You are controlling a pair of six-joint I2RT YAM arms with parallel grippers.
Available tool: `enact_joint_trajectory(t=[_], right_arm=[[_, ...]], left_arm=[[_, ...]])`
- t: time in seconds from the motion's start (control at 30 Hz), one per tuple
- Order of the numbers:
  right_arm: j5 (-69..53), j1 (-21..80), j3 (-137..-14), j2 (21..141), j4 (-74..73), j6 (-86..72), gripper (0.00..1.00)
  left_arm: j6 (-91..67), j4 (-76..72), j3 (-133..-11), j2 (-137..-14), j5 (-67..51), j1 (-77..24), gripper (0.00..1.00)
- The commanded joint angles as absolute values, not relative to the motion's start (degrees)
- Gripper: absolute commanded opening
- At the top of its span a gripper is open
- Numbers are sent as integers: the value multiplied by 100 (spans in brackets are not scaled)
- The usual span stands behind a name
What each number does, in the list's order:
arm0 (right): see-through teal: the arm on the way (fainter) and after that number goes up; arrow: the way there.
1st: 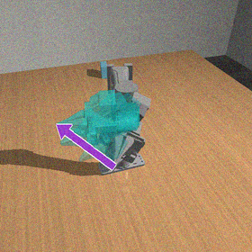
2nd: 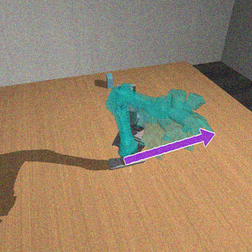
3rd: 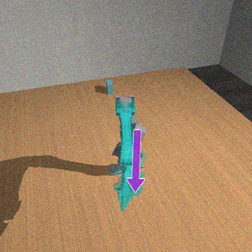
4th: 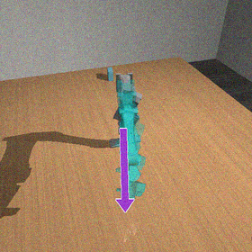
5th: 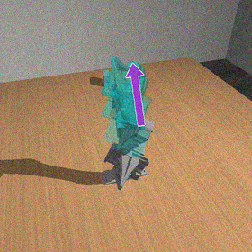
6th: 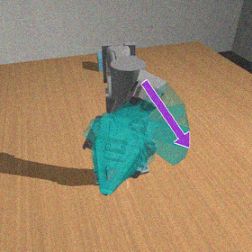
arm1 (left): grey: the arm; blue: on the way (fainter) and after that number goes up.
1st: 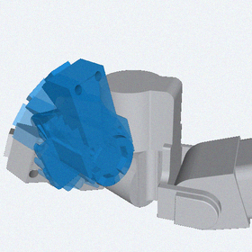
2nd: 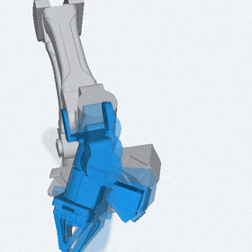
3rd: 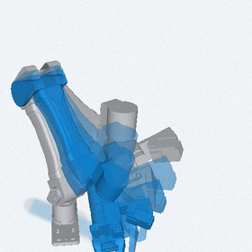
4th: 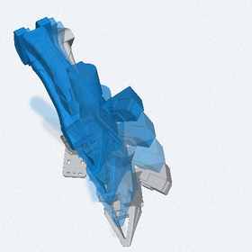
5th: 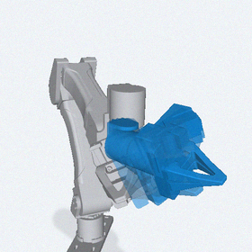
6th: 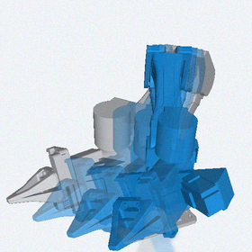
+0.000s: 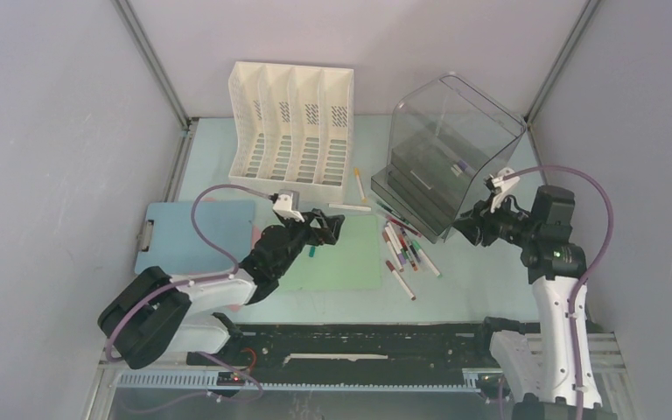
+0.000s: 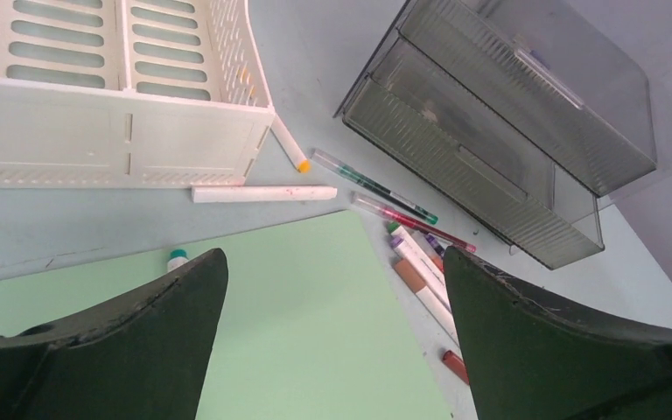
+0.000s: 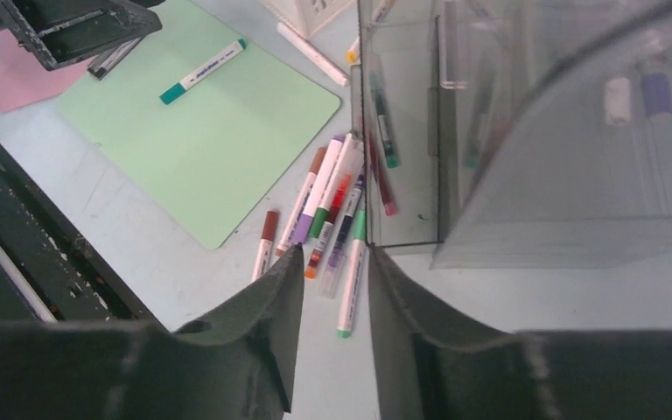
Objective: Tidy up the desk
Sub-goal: Move the storage box to the corner of the board.
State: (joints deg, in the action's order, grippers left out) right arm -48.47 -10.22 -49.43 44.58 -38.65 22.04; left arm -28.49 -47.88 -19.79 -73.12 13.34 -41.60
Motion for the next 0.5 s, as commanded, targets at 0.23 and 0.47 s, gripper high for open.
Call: enact_joint_trajectory(t=[0.23,0.47], right_arm=[[-1735,845,-4971,5314,-2132,1773,15],[-1331,465,-5017,5699,-1460,2031,13]], left_arm=[[-2756,-4623,-1450,-6602,1270,-4110,100],[-2779,-4568,-1357,-6305,1034,-4110,100]])
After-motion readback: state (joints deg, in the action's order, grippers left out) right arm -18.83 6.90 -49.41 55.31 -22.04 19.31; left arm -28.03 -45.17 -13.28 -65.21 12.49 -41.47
